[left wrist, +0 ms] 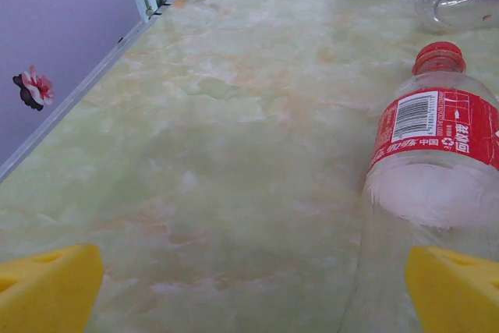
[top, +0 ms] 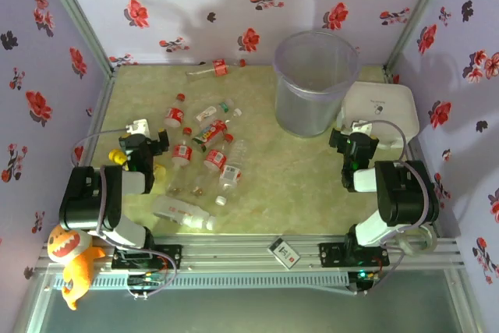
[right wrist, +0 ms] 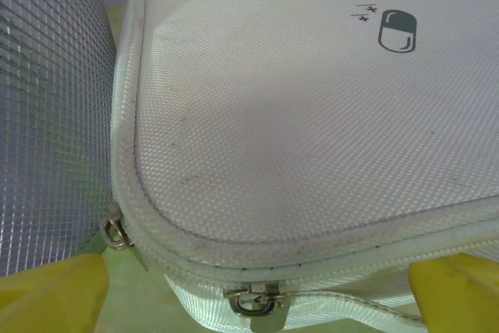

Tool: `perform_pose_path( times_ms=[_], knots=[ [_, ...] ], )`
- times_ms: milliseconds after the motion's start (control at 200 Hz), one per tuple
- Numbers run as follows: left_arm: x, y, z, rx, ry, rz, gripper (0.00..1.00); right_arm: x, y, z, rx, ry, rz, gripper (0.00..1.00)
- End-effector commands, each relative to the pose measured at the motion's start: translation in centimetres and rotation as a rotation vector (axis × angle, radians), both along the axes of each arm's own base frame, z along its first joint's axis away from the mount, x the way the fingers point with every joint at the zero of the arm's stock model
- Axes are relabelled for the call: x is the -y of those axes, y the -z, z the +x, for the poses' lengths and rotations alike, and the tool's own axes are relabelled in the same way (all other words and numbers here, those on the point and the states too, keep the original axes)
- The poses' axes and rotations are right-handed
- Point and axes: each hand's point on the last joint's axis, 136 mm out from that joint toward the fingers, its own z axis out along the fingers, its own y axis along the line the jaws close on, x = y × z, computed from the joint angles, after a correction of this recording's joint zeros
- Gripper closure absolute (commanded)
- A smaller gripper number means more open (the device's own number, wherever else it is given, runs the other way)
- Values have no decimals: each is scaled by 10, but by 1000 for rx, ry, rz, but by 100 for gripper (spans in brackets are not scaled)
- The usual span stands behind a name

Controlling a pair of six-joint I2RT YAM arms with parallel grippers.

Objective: Put the plastic bottles in the bin

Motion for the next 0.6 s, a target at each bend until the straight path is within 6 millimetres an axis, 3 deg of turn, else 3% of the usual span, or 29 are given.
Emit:
perform_pose_path(
  times_ms=[0, 595],
  knots=[
    [3, -7, 6, 21, 15, 14, 0, -4, -10, 7, 30, -21, 25, 1],
    [4, -7, 7, 19, 21, 12, 0, -4, -9, 7, 29, -21, 25, 1]
  ],
)
